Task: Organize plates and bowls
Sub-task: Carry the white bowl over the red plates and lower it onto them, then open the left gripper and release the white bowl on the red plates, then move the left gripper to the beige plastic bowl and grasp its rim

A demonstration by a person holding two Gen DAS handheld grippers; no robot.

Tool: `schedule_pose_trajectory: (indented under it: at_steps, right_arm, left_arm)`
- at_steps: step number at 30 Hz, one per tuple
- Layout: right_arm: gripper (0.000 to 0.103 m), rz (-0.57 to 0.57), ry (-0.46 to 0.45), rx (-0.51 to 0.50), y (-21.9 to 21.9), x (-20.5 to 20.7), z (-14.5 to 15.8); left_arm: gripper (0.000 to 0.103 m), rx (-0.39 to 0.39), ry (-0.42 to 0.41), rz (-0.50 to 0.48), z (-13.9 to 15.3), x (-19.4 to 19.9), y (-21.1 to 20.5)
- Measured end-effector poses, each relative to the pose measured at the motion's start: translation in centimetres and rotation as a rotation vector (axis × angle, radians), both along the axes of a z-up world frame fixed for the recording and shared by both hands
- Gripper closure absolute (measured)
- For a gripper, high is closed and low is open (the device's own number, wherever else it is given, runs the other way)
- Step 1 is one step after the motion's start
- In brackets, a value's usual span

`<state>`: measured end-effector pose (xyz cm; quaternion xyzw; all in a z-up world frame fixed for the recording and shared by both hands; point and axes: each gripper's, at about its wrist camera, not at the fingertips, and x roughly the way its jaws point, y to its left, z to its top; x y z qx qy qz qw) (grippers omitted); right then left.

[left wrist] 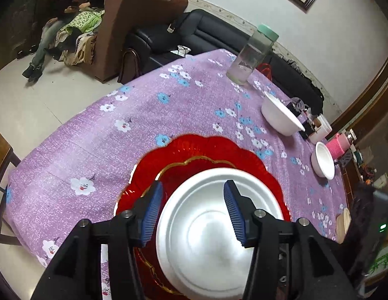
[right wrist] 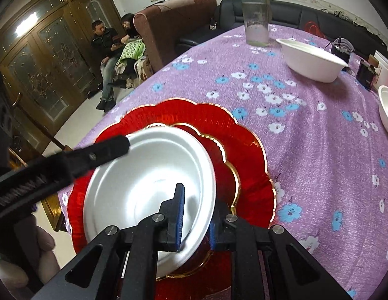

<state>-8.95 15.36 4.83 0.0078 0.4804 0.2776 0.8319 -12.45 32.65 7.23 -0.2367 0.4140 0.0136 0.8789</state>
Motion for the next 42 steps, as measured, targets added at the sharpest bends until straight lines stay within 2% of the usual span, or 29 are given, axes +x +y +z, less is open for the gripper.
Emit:
schedule_pose_trajectory:
  at_steps: [5, 7, 9, 16, 17, 19, 23, 27, 35, 39, 42]
  right_arm:
    - [0.082, -0.031, -0.023, -0.013, 0.0, 0.0, -0.2]
    - [0.057, -0.037, -0.047, -0.003, -0.3, -0.1, 0.2]
    - [0.045, -0.041, -0.069, 0.021, -0.7, -0.3, 0.7]
    - [0.043, -0.083, -0.121, 0.106, -2.7, -1.0, 2.8]
    - [0.043, -0.092, -0.125, 0.115, -3.1, -1.1, 2.9]
    - [0.043, -0.115, -0.137, 0.131, -4.1, -1.4, 3.2]
    - [0.042, -0.156, -0.190, 0.125, -5.8, -2.4, 4.0]
    - [0.032, -0.215, -0.267, 0.100, -7.8, -3.7, 4.8]
    - [0.023, -0.338, -0.328, 0.089, -12.0, -4.7, 5.3]
    - [0.006, -0.455, -0.406, 0.045, -14.6, -5.8, 5.6]
    - [0.006, -0.527, -0.371, 0.074, -17.3, -5.4, 5.2]
  left_arm:
    - [0.044, -0.006, -0.029, 0.009, 0.8, -0.4, 0.1]
    - [0.039, -0.007, -0.040, 0.011, 1.0, -0.5, 0.0]
    - [0.037, -0.008, -0.052, 0.010, 1.3, -0.7, -0.1]
    - [0.033, 0.000, -0.083, -0.003, 2.4, -1.3, -0.8]
    - [0.032, 0.013, -0.090, -0.007, 2.6, -1.4, -1.1]
    - [0.022, 0.053, -0.106, -0.003, 3.2, -1.6, -1.8]
    - [0.014, 0.156, -0.176, -0.012, 4.7, -2.5, -3.9]
    - [0.012, 0.240, -0.224, -0.050, 5.8, -3.2, -6.4]
    - [0.012, 0.380, -0.255, -0.069, 6.7, -3.9, -10.3]
    - [0.009, 0.427, -0.274, -0.073, 7.2, -4.4, -12.0]
    - [0.008, 0.450, -0.281, -0.088, 7.3, -4.7, -13.2]
